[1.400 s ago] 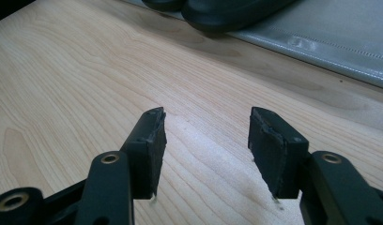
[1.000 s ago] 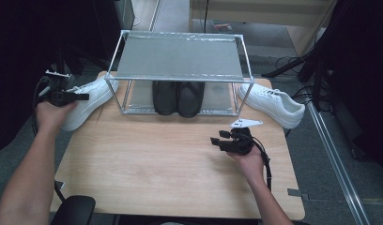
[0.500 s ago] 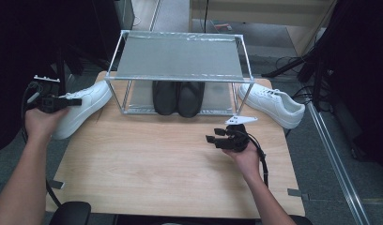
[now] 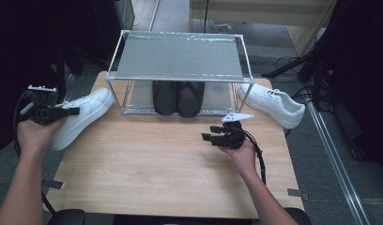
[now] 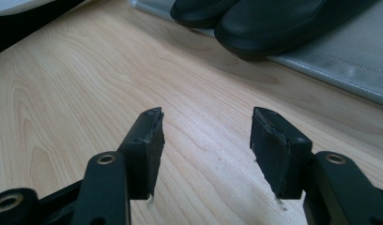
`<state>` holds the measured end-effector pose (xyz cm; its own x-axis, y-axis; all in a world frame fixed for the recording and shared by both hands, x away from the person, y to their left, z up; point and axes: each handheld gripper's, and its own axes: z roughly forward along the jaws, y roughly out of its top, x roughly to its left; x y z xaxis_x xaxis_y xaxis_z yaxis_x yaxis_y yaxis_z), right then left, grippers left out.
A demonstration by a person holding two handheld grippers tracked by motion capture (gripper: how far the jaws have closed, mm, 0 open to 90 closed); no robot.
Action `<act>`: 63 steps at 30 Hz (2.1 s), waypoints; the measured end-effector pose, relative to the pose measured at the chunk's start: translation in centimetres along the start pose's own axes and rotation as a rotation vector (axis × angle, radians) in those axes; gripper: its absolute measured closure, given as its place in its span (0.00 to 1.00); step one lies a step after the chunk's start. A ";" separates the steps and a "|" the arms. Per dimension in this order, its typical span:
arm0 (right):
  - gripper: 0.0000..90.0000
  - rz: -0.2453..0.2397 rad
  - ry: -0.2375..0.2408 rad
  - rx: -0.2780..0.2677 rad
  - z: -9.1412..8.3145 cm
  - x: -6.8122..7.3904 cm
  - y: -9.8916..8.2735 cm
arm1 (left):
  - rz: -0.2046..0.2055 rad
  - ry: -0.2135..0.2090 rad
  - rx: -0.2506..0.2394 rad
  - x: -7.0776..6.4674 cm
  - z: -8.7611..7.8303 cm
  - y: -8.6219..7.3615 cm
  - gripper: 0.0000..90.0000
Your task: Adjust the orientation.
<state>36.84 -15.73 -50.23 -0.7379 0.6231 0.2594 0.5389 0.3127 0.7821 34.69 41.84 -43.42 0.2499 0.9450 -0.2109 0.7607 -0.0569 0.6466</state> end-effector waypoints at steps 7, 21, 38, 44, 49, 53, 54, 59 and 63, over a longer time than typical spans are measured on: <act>0.51 -0.016 0.007 0.003 0.5 0.3 0.4 | -0.010 -0.007 -0.016 -1.0 -1.1 -2.1 0.92; 0.51 -0.025 0.019 -0.004 0.8 0.3 0.9 | 0.062 -0.016 -0.026 -4.4 -2.6 -6.0 0.92; 0.51 -0.026 0.018 -0.007 0.6 0.3 0.9 | 0.199 -0.131 -0.041 -9.3 -3.3 -5.0 0.92; 0.51 -0.024 0.016 -0.008 0.5 0.3 0.8 | 0.235 -0.179 -0.044 -10.7 -2.6 -4.6 0.92; 0.51 -0.018 0.006 -0.009 0.1 0.3 0.6 | 0.282 -0.217 -0.035 -12.6 -1.3 -4.0 0.92; 0.51 -0.011 -0.002 -0.010 -0.3 0.2 0.3 | 0.313 -0.239 -0.032 -13.8 -0.4 -3.6 0.92; 0.51 -0.012 -0.004 -0.012 -0.4 0.2 0.2 | 0.325 -0.247 -0.026 -14.1 -0.2 -3.4 0.92; 0.51 0.000 -0.022 -0.017 -1.1 0.0 -0.3 | 0.363 -0.286 -0.007 -15.3 0.9 -2.8 0.92; 0.51 0.007 -0.036 -0.021 -1.7 -0.1 -0.7 | 0.377 -0.328 0.005 -16.2 1.8 -2.4 0.92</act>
<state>35.86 -17.19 -49.82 -0.7189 0.6507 0.2445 0.5352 0.2937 0.7921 29.89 26.08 -42.85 0.6823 0.7078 -0.1833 0.5842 -0.3770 0.7187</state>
